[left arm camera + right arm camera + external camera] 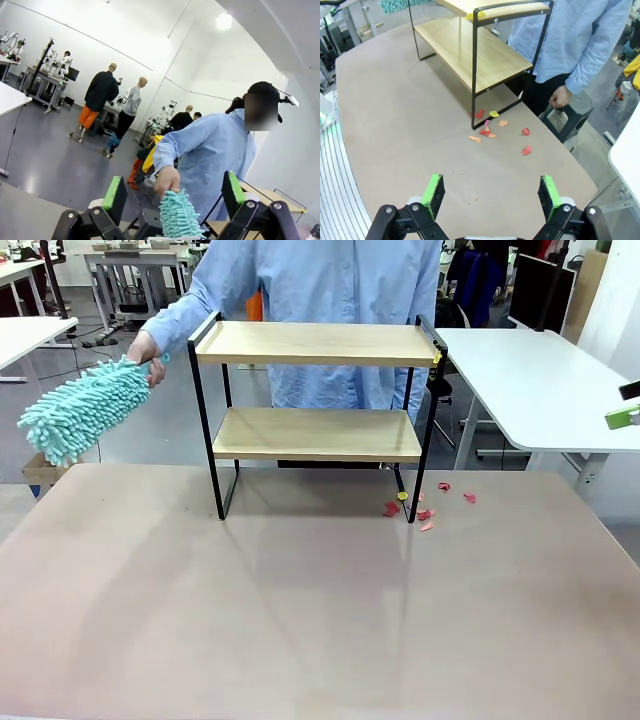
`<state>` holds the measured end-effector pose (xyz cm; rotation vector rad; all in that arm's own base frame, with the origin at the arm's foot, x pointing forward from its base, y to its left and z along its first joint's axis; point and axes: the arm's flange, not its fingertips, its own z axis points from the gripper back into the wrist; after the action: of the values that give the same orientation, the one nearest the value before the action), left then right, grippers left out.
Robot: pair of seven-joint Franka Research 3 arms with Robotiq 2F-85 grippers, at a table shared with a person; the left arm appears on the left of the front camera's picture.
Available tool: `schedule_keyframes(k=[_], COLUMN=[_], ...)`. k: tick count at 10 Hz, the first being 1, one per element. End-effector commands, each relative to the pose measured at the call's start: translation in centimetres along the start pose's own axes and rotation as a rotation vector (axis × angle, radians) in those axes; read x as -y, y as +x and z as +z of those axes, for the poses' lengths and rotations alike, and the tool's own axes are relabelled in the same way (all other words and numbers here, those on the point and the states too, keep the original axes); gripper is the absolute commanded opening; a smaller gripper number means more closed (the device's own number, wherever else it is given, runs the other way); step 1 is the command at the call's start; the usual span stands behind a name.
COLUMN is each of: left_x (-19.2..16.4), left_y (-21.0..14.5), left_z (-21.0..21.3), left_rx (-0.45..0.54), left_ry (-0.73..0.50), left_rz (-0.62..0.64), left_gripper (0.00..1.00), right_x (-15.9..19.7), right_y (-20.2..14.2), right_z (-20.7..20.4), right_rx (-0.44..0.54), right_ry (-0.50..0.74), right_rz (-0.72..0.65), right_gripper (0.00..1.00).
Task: Clean the shelf.
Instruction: Hand the Duster back to the human.
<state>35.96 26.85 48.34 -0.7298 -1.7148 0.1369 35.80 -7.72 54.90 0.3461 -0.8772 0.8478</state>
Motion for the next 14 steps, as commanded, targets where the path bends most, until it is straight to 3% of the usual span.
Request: schedule_keyframes(k=[1, 14], left_x=[0.4, 0.4], left_y=[0.02, 0.02], left_z=[0.53, 0.53], left_rx=[0.014, 0.014], left_ry=[-0.012, -0.012], left_rz=[0.002, 0.002], left_gripper=[1.0, 1.0], right_x=[0.17, 0.17], right_y=[0.07, 0.07], right_z=[0.19, 0.19], right_rx=[-0.003, -0.003], right_ry=[0.009, 0.009], right_rz=[0.003, 0.003], right_gripper=[1.0, 1.0])
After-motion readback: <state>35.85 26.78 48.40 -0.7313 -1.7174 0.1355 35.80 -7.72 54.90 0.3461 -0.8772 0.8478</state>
